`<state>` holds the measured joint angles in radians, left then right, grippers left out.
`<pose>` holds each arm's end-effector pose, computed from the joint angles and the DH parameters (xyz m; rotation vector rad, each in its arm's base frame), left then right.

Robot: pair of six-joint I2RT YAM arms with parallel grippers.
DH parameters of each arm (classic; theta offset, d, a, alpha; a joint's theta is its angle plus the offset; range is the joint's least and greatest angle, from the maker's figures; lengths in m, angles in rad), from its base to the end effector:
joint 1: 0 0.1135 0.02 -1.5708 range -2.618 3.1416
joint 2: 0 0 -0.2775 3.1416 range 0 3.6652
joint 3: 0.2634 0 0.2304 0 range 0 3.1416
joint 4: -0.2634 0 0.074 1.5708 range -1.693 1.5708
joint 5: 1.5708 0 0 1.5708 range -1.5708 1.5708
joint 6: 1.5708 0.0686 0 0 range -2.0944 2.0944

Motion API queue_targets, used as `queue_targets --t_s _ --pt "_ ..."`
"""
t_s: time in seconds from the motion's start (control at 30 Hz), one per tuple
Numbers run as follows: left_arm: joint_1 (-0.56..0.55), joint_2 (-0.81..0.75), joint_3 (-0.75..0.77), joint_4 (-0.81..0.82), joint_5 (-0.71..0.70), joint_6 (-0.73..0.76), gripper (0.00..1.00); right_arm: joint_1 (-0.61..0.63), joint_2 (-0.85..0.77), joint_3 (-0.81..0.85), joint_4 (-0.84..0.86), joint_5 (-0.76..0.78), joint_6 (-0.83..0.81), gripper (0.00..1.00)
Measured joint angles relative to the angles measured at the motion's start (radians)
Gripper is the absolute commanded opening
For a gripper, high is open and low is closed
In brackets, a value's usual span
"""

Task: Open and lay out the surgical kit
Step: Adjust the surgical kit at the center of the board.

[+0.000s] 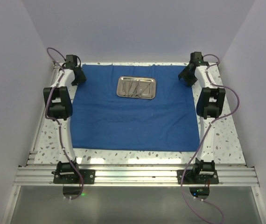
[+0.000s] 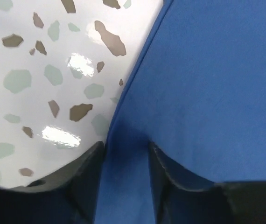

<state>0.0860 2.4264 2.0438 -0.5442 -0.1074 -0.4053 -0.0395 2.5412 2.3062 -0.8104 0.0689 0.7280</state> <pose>0.5410 0.0540 0.1544 -0.6487 2.4040 0.0001 0.5501 -0.0265 0.1536 1.0035 2.4206 0.1528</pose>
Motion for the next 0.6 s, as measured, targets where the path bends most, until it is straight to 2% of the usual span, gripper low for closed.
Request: queue_targets --t_s 0.03,0.1,0.2,0.33,0.43,0.53,0.6 --pt "0.000 -0.003 0.000 -0.003 0.000 0.000 0.82 0.000 -0.016 -0.023 0.022 -0.002 -0.009 0.86" --pt "0.002 -0.018 -0.008 -0.008 -0.001 -0.008 0.89 0.004 -0.064 -0.089 0.059 -0.008 -0.035 0.89" --pt "0.003 -0.058 -0.013 -0.020 -0.001 -0.006 0.89 0.007 -0.129 -0.183 0.071 -0.008 -0.069 0.89" --pt "0.004 -0.150 -0.027 -0.006 0.000 -0.008 0.89 0.017 -0.188 -0.220 0.071 -0.004 -0.104 0.85" --pt "0.004 -0.266 -0.117 0.026 0.008 -0.022 0.89 0.048 -0.243 -0.220 0.081 -0.001 -0.121 0.84" --pt "0.004 -0.401 -0.270 0.079 0.024 -0.037 0.87 0.128 -0.282 -0.195 0.095 -0.001 -0.134 0.77" --pt "0.005 -0.466 -0.361 0.098 0.043 -0.047 0.85 0.200 -0.283 -0.158 0.107 -0.010 -0.139 0.65"
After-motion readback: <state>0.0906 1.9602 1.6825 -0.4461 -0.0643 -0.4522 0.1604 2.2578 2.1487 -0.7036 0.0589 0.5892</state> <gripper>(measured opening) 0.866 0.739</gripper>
